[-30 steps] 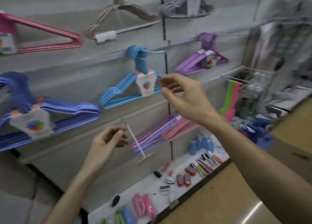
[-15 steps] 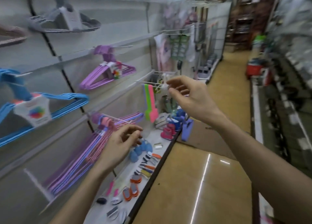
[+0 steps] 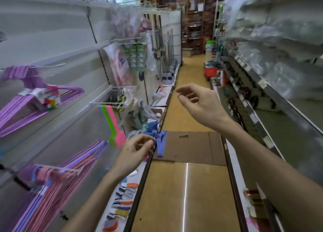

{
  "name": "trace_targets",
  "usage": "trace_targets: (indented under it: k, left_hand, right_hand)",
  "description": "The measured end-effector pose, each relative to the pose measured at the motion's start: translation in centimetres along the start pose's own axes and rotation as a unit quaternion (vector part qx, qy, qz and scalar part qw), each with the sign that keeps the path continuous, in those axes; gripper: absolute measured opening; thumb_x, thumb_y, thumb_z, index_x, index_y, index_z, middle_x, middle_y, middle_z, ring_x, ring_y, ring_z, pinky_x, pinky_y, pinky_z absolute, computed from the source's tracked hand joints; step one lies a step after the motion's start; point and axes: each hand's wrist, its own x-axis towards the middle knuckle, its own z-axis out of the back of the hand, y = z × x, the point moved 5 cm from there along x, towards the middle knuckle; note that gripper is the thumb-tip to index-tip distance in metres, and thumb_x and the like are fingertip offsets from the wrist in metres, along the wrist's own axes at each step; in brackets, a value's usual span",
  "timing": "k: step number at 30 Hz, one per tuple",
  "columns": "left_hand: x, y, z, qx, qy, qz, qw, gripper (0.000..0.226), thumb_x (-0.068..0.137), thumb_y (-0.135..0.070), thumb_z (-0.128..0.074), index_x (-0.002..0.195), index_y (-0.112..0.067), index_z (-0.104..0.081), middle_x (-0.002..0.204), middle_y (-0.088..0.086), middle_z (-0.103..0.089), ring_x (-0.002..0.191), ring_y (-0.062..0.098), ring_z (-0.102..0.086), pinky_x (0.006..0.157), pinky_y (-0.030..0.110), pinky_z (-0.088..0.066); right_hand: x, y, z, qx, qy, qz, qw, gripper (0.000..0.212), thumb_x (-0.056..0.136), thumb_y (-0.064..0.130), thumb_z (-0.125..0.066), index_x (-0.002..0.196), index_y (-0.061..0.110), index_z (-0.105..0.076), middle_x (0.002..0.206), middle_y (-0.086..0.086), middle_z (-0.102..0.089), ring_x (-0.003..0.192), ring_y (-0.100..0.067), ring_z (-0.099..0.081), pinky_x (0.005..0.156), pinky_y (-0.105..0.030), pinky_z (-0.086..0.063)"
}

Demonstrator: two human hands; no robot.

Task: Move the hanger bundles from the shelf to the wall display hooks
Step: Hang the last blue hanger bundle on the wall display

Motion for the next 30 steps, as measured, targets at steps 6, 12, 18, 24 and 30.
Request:
trace_targets:
  k: [6, 12, 18, 24, 30]
  left_hand:
    - [9.7, 2.3, -1.1, -0.009, 0.04, -0.013, 0.999, 0.013, 0.099, -0.016, -0.056, 0.101, -0.016, -0.069, 0.082, 0.006, -0.071, 0.075, 0.02, -0.071, 0.074, 0.037, -0.059]
    - [17.2, 4.1, -2.7, 0.02, 0.078, -0.035, 0.996, 0.012, 0.098, -0.018, -0.057, 0.103, -0.02, -0.068, 0.088, 0.0, -0.073, 0.08, 0.012, -0.07, 0.073, 0.033, -0.058]
    - [24.1, 7.3, -4.3, 0.025, 0.107, -0.024, 0.994, 0.01, 0.097, -0.022, -0.06, 0.103, -0.026, -0.067, 0.093, -0.005, -0.073, 0.083, 0.01, -0.071, 0.078, 0.033, -0.058]
    - [33.1, 10.7, -5.5, 0.044, 0.088, -0.013, 0.995, 0.011, 0.097, -0.022, -0.059, 0.105, -0.024, -0.066, 0.098, -0.005, -0.072, 0.082, 0.011, -0.071, 0.075, 0.031, -0.057]
    - [42.5, 14.2, -6.0, 0.059, 0.059, 0.029, 0.996, 0.016, 0.097, -0.023, -0.059, 0.112, -0.024, -0.064, 0.099, -0.001, -0.069, 0.081, 0.011, -0.07, 0.075, 0.043, -0.059]
  right_hand:
    - [6.1, -5.4, -1.1, -0.028, -0.009, -0.027, 0.999, 0.017, 0.095, 0.015, -0.063, 0.111, 0.014, -0.07, 0.095, 0.004, -0.07, 0.087, -0.008, -0.065, 0.076, -0.019, -0.053]
    - [9.8, -12.2, -2.7, -0.057, -0.017, -0.086, 0.995, 0.019, 0.096, 0.016, -0.062, 0.113, 0.012, -0.07, 0.097, 0.003, -0.068, 0.089, -0.009, -0.065, 0.077, -0.018, -0.052]
    - [13.7, -18.8, -4.7, -0.077, -0.005, -0.122, 0.99, 0.019, 0.097, 0.02, -0.061, 0.114, 0.016, -0.069, 0.097, 0.008, -0.067, 0.089, -0.007, -0.064, 0.076, -0.02, -0.053]
    - [19.1, -27.2, -7.5, -0.076, 0.018, -0.146, 0.986, 0.023, 0.098, 0.022, -0.059, 0.118, 0.016, -0.067, 0.102, 0.006, -0.066, 0.091, -0.004, -0.063, 0.079, -0.023, -0.055]
    - [26.6, -36.5, -10.9, -0.063, 0.058, -0.153, 0.985, 0.024, 0.099, 0.022, -0.057, 0.12, 0.015, -0.066, 0.103, 0.008, -0.065, 0.09, -0.003, -0.062, 0.076, -0.02, -0.053]
